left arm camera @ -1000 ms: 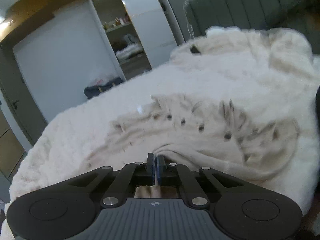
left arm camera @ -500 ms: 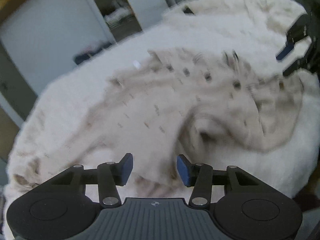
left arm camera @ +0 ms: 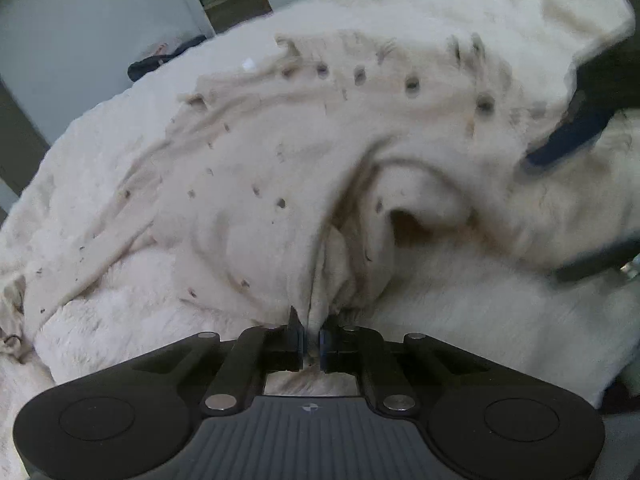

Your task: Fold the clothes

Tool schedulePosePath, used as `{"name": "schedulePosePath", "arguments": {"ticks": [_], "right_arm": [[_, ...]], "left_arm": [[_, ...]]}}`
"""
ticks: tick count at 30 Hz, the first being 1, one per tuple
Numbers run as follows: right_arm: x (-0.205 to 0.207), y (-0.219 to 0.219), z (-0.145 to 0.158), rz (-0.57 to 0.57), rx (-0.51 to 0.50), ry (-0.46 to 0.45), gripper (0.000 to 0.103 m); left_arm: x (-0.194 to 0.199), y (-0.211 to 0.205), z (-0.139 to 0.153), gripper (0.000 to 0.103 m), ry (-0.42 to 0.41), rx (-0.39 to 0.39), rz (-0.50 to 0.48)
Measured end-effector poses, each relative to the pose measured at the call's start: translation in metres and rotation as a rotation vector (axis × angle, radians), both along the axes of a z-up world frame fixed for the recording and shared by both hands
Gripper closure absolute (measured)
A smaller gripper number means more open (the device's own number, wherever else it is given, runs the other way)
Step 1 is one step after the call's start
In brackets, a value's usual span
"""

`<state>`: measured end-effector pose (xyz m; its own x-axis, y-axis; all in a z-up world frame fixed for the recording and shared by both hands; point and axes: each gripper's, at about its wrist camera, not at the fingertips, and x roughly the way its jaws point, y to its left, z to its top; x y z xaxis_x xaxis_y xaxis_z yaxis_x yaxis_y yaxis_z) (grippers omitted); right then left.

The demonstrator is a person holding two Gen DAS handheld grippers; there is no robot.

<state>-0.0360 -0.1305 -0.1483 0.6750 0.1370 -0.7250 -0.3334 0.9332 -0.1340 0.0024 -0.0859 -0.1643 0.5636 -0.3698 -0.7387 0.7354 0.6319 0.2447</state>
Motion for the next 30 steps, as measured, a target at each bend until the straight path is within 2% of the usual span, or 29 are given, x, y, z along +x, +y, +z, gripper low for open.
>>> {"name": "schedulePosePath", "arguments": {"ticks": [1, 4, 6, 8, 9, 10, 12, 15, 17, 20, 21, 22, 23, 25, 26, 27, 30], "right_arm": [[0.006, 0.003, -0.003, -0.001, 0.004, 0.012, 0.103], [0.007, 0.001, 0.002, 0.015, -0.007, 0.026, 0.102], [-0.007, -0.016, 0.027, 0.031, 0.08, 0.007, 0.102], [-0.022, -0.035, 0.051, 0.044, 0.183, -0.032, 0.102], [-0.034, -0.05, 0.067, 0.051, 0.269, -0.061, 0.102], [-0.04, -0.06, 0.076, 0.049, 0.309, -0.084, 0.102], [-0.054, -0.08, 0.095, 0.033, 0.379, -0.134, 0.102], [-0.069, -0.107, 0.115, 0.005, 0.443, -0.195, 0.102], [-0.075, -0.117, 0.121, 0.014, 0.459, -0.211, 0.102], [-0.083, -0.108, 0.115, 0.132, 0.449, -0.133, 0.102], [-0.084, -0.097, 0.104, 0.185, 0.402, -0.07, 0.101], [-0.083, -0.093, 0.095, 0.204, 0.384, -0.017, 0.101], [-0.08, -0.092, 0.091, 0.207, 0.377, 0.009, 0.101], [-0.079, -0.085, 0.074, 0.209, 0.331, 0.108, 0.096], [-0.079, -0.081, 0.06, 0.205, 0.266, 0.185, 0.093], [-0.08, -0.078, 0.054, 0.207, 0.21, 0.214, 0.093], [-0.085, -0.074, 0.05, 0.176, 0.111, 0.241, 0.093]], "left_arm": [[-0.002, 0.01, 0.018, 0.097, 0.013, -0.067, 0.009], [-0.004, 0.04, 0.067, 0.097, 0.03, -0.23, 0.051], [-0.005, 0.063, 0.092, 0.097, 0.053, -0.36, 0.092], [-0.008, 0.093, 0.117, 0.096, 0.1, -0.534, 0.142], [-0.009, 0.106, 0.127, 0.096, 0.125, -0.613, 0.167], [-0.007, 0.117, 0.131, 0.094, 0.16, -0.675, 0.197], [-0.002, 0.128, 0.134, 0.09, 0.196, -0.713, 0.238], [0.0, 0.133, 0.135, 0.09, 0.159, -0.653, 0.297], [-0.001, 0.139, 0.135, 0.09, 0.142, -0.658, 0.335], [-0.001, 0.141, 0.134, 0.088, 0.132, -0.644, 0.358], [-0.002, 0.134, 0.133, 0.084, 0.12, -0.598, 0.342], [-0.003, 0.122, 0.129, 0.07, 0.102, -0.521, 0.311], [-0.005, 0.113, 0.126, 0.051, 0.086, -0.46, 0.283], [-0.017, 0.081, 0.111, 0.04, 0.021, -0.289, 0.167], [-0.024, 0.063, 0.097, 0.04, -0.005, -0.208, 0.093], [-0.028, 0.049, 0.086, 0.039, -0.015, -0.15, 0.043], [-0.028, 0.026, 0.056, 0.039, 0.021, -0.075, -0.012]]}}
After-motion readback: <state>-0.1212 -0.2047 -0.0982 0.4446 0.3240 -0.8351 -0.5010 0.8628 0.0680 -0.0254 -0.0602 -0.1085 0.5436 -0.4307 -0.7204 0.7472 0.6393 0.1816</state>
